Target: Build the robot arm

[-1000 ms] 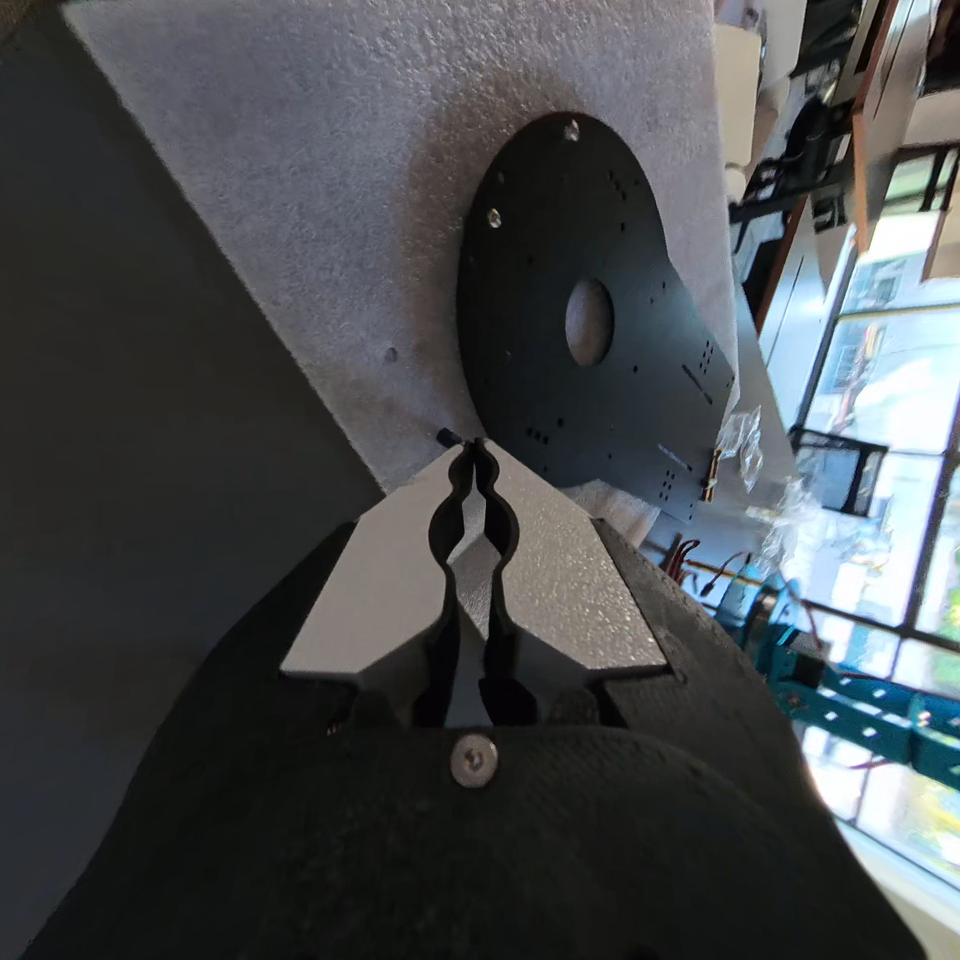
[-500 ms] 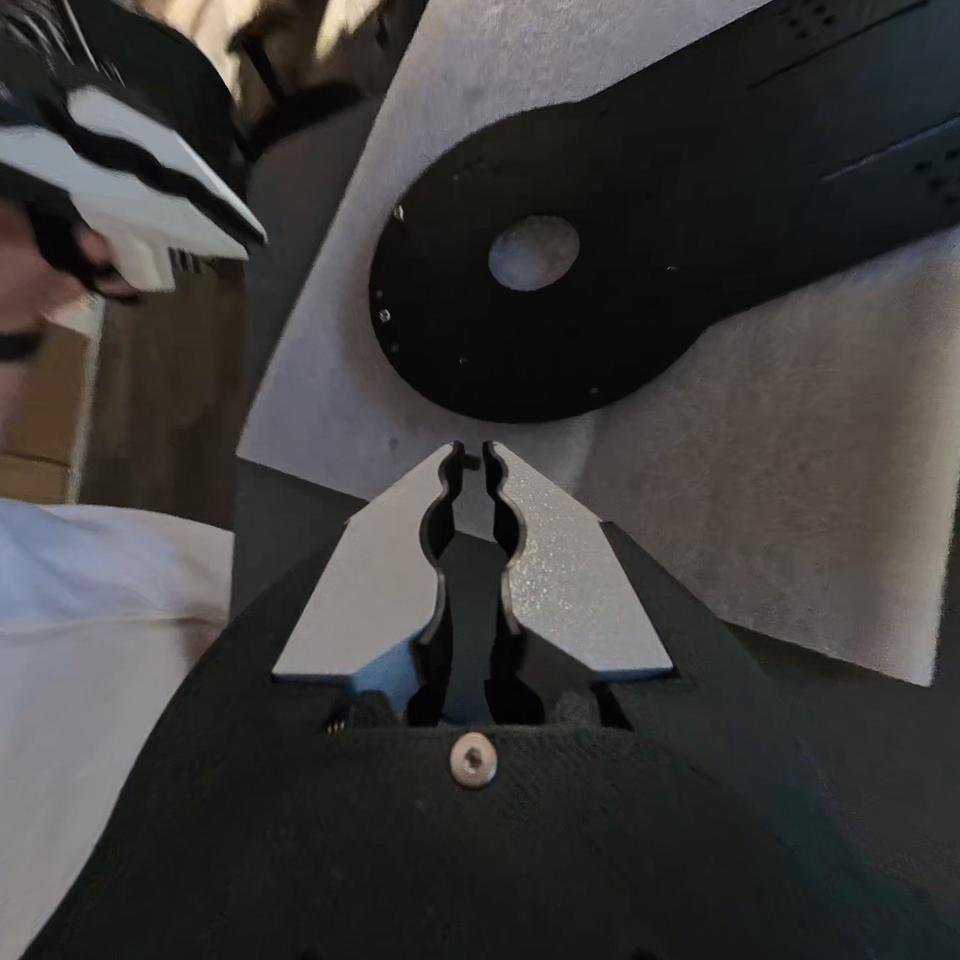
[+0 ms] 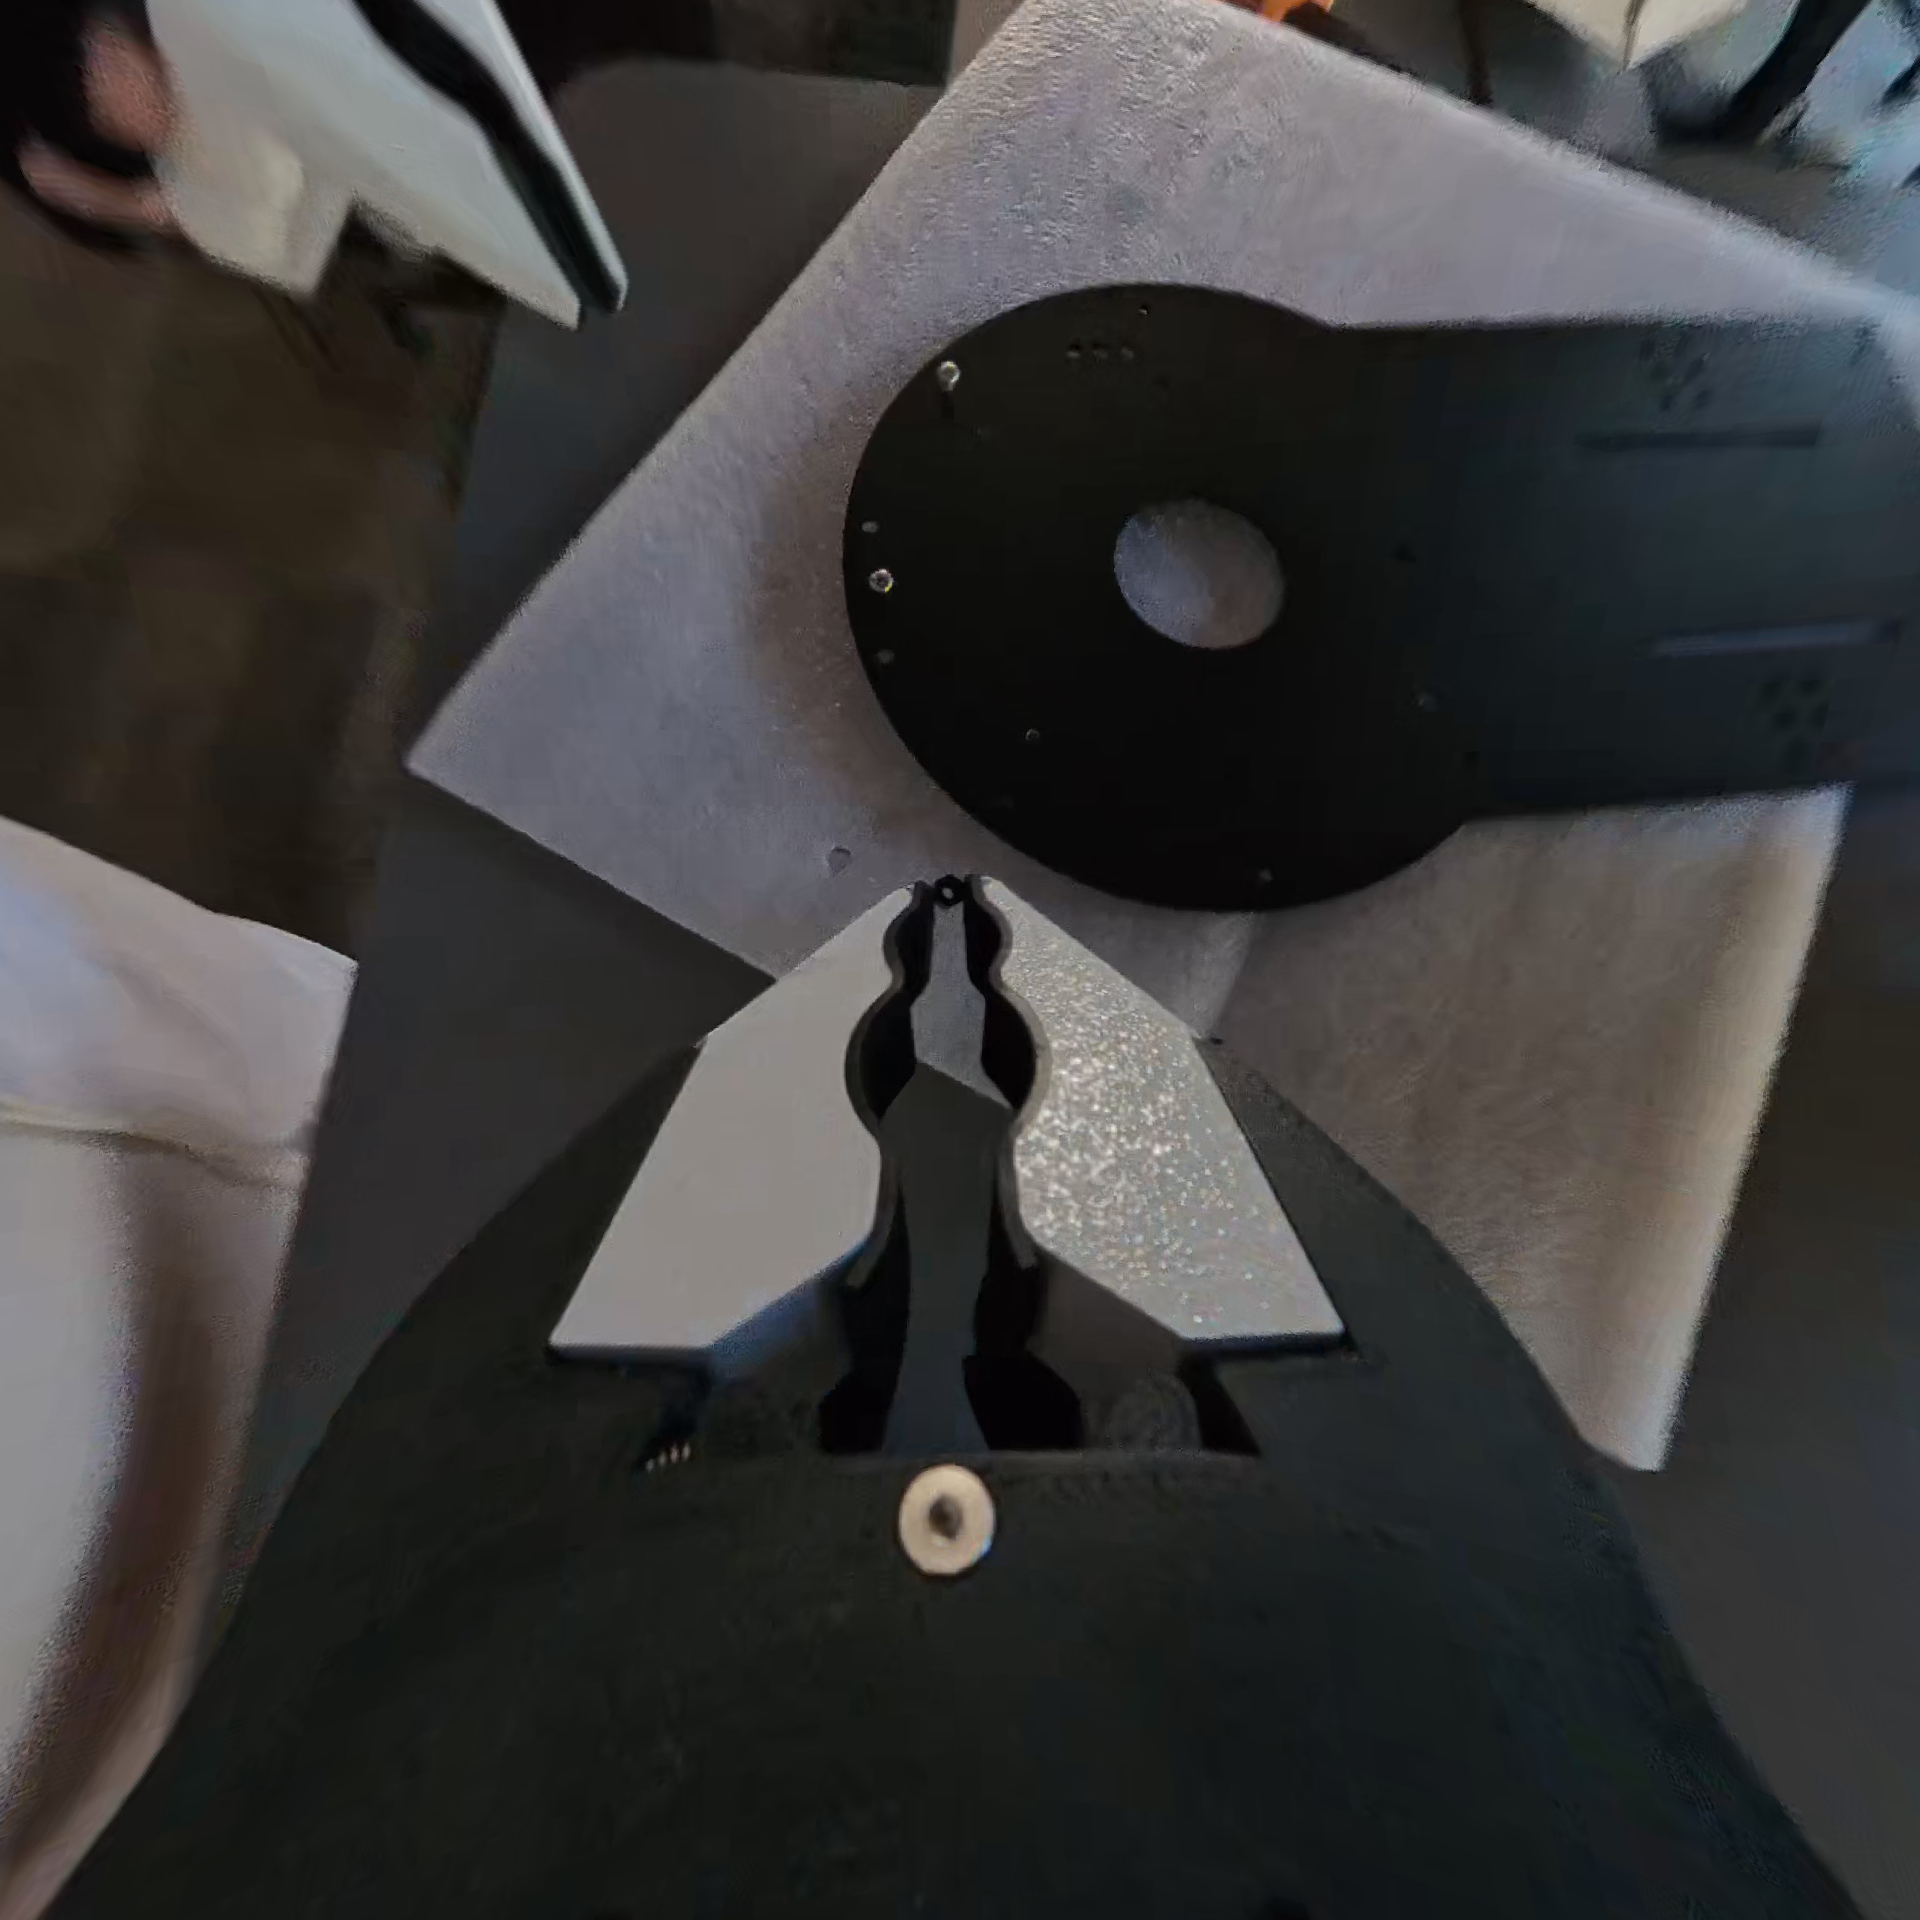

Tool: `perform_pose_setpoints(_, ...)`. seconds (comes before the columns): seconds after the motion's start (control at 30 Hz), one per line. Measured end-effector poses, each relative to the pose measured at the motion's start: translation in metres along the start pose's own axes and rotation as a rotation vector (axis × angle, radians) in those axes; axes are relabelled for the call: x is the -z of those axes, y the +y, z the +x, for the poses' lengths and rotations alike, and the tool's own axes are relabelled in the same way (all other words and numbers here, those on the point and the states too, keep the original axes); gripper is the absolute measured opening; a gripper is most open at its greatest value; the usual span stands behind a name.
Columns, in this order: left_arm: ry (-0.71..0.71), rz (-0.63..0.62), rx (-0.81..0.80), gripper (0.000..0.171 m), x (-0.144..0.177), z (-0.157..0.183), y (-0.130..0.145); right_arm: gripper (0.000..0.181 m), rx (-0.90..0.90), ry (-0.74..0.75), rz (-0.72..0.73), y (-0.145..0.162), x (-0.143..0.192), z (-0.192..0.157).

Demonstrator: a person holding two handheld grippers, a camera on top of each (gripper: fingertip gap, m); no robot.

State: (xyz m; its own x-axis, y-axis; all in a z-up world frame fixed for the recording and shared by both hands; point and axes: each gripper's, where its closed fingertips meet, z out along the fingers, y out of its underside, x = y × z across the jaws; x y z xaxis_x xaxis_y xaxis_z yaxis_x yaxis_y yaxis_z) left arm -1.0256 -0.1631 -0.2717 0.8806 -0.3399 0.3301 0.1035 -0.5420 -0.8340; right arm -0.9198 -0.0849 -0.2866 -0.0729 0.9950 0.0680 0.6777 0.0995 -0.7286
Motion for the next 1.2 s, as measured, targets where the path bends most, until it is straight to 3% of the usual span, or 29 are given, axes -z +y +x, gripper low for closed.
perform_pose_setpoints(0.13,0.004,0.005,0.006,0.008,0.0,0.0,0.001,0.004,0.306,0.135,-0.101,0.006,-0.003,0.004)
perform_pose_setpoints(0.23,0.004,0.002,0.006,0.008,-0.001,0.001,0.002,0.004,0.368,0.153,-0.138,0.008,-0.006,0.003)
perform_pose_setpoints(0.83,-0.001,0.003,0.028,0.007,-0.001,0.0,0.005,0.007,0.033,-0.01,-0.036,0.005,-0.008,0.001)
perform_pose_setpoints(1.2,0.011,0.002,0.013,0.008,-0.005,0.004,0.0,0.005,0.004,-0.028,-0.036,0.003,-0.014,0.001)
